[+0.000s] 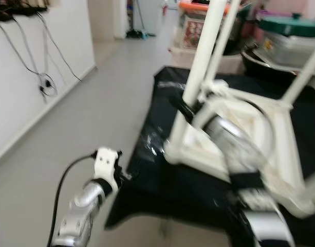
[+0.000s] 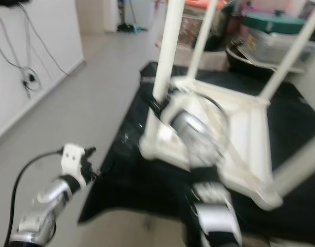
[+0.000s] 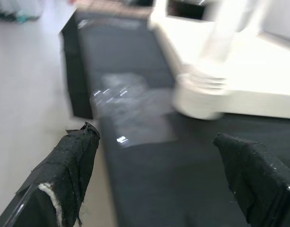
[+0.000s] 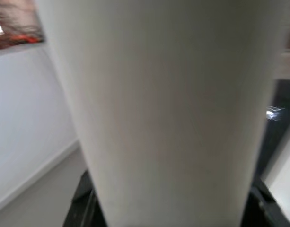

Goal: Building children table

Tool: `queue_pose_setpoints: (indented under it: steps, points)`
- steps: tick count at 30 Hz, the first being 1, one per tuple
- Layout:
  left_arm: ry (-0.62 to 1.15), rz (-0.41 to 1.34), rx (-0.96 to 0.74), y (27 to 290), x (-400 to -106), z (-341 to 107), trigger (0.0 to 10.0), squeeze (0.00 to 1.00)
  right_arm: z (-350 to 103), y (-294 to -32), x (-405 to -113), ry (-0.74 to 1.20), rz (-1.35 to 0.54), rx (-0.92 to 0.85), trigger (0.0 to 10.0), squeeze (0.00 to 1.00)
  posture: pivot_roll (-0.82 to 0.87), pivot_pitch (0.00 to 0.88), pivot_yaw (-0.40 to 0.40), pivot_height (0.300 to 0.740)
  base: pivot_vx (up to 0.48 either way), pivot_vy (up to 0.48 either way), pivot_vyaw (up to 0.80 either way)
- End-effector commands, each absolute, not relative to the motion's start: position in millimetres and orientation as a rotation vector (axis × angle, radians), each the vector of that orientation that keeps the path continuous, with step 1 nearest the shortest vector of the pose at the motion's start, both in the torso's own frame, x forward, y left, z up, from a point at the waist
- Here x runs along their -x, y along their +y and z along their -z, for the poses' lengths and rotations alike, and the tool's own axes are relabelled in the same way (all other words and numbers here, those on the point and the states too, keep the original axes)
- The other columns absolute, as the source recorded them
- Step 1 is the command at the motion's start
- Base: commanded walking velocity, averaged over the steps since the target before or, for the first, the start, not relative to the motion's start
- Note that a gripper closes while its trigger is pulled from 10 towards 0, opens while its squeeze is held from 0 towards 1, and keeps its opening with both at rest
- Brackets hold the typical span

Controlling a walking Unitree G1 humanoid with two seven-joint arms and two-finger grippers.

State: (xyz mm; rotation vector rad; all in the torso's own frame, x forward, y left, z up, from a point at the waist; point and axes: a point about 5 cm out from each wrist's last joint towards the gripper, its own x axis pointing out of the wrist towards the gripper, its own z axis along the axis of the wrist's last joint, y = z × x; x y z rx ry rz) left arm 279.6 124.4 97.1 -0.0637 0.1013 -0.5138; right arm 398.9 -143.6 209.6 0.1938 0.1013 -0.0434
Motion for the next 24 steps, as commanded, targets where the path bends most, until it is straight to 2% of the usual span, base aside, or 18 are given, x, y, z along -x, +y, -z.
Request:
queue_pose_setpoints:
  steps: [1, 3, 4, 5, 6, 10, 12, 13, 14, 15, 16, 17, 19, 21, 23, 24]
  points:
    - [0.128, 0.489, 0.062, 130.8, -277.2, -91.8, 10.0, 0.00, -141.1, -189.3, -378.0, 0.394, 0.408, -0.221, 0.0, 0.00, 0.03, 0.000, -0.103, 0.740, 0.000, 0.000, 0.00]
    - [0.129, 0.496, 0.059, 128.3, -277.0, -91.7, 10.0, 0.00, -125.7, -200.1, -355.3, 0.410, 0.556, -0.168, 0.0, 0.00, 0.04, 0.000, -0.102, 0.740, 0.000, 0.000, 0.00]
    - [0.128, 0.499, 0.058, 129.5, -276.3, -92.4, 10.0, 0.00, -125.8, -193.5, -347.1, 0.389, 0.545, -0.164, 1.4, 0.00, 0.03, 0.000, -0.096, 0.740, 0.000, 0.000, 0.00]
    - [0.128, 0.499, 0.058, 129.5, -276.3, -92.4, 10.0, 0.00, -125.8, -193.5, -347.1, 0.389, 0.545, -0.164, 1.4, 0.00, 0.03, 0.000, -0.096, 0.740, 0.000, 0.000, 0.00]
    - [0.132, 0.499, 0.057, 133.7, -275.1, -92.2, 10.0, 0.00, -128.2, -179.7, -337.6, 0.365, 0.501, -0.184, 10.0, 0.00, 0.00, 0.000, -0.082, 0.740, 0.000, 0.000, 0.00]
    - [0.145, 0.500, 0.053, 136.7, -274.2, -89.1, 10.0, 0.00, -132.7, -163.2, -331.7, 0.338, 0.406, -0.211, 10.0, 0.00, -0.01, 0.000, -0.075, 0.740, 0.000, 0.000, 0.00]
    - [0.153, 0.508, 0.046, 135.6, -274.5, -86.6, 10.0, 0.00, -145.1, -149.6, -327.8, 0.224, 0.277, -0.289, 10.0, 0.00, -0.01, 0.000, -0.075, 0.740, 0.000, 0.000, 0.00]
    - [0.153, 0.508, 0.046, 135.6, -274.5, -86.6, 10.0, 0.00, -145.1, -149.6, -327.8, 0.224, 0.277, -0.289, 10.0, 0.00, -0.01, 0.000, -0.075, 0.740, 0.000, 0.000, 0.00]
    - [0.144, 0.511, 0.049, 131.9, -276.9, -89.0, 10.0, 0.00, -162.5, -143.3, -333.8, 0.138, 0.174, -0.318, 10.0, 1.00, -0.01, 0.000, -0.077, 0.740, 0.000, 0.000, 0.00]
    - [0.144, 0.511, 0.049, 131.9, -276.9, -89.0, 10.0, 0.00, -162.5, -143.3, -333.8, 0.138, 0.174, -0.318, 10.0, 1.00, -0.01, 0.000, -0.077, 0.740, 0.000, 0.000, 0.00]
    - [0.135, 0.511, 0.055, 129.5, -278.9, -91.5, 10.0, 0.00, -180.4, -137.4, -344.1, 0.089, 0.025, -0.294, 10.0, 1.00, 0.00, 0.000, -0.080, 0.740, 0.000, 0.000, 0.00]
    - [0.129, 0.510, 0.059, 127.7, -280.3, -93.3, 10.0, 0.00, -194.6, -133.9, -348.7, 0.057, -0.074, -0.267, 10.0, 0.00, 0.00, 0.000, -0.087, 0.740, 0.000, 0.000, 0.00]
    - [0.124, 0.509, 0.062, 128.0, -280.0, -93.8, 10.0, 0.00, -222.0, -130.8, -352.8, -0.035, -0.358, -0.239, 10.0, 0.00, 0.00, 0.000, -0.090, 0.740, 0.000, 0.000, 0.00]
    - [0.124, 0.509, 0.062, 128.0, -280.0, -93.8, 10.0, 0.00, -222.0, -130.8, -352.8, -0.035, -0.358, -0.239, 10.0, 0.00, 0.00, 0.000, -0.090, 0.740, 0.000, 0.000, 0.00]
    - [0.127, 0.505, 0.063, 129.9, -279.1, -91.9, 10.0, 0.00, -237.4, -132.7, -349.9, -0.130, -0.592, -0.187, 10.0, 0.00, -0.01, 0.000, -0.091, 0.740, 0.000, 0.000, 0.00]
    - [0.127, 0.505, 0.063, 129.9, -279.1, -91.9, 10.0, 0.00, -237.4, -132.7, -349.9, -0.130, -0.592, -0.187, 10.0, 0.00, -0.01, 0.000, -0.091, 0.740, 0.000, 0.000, 0.00]
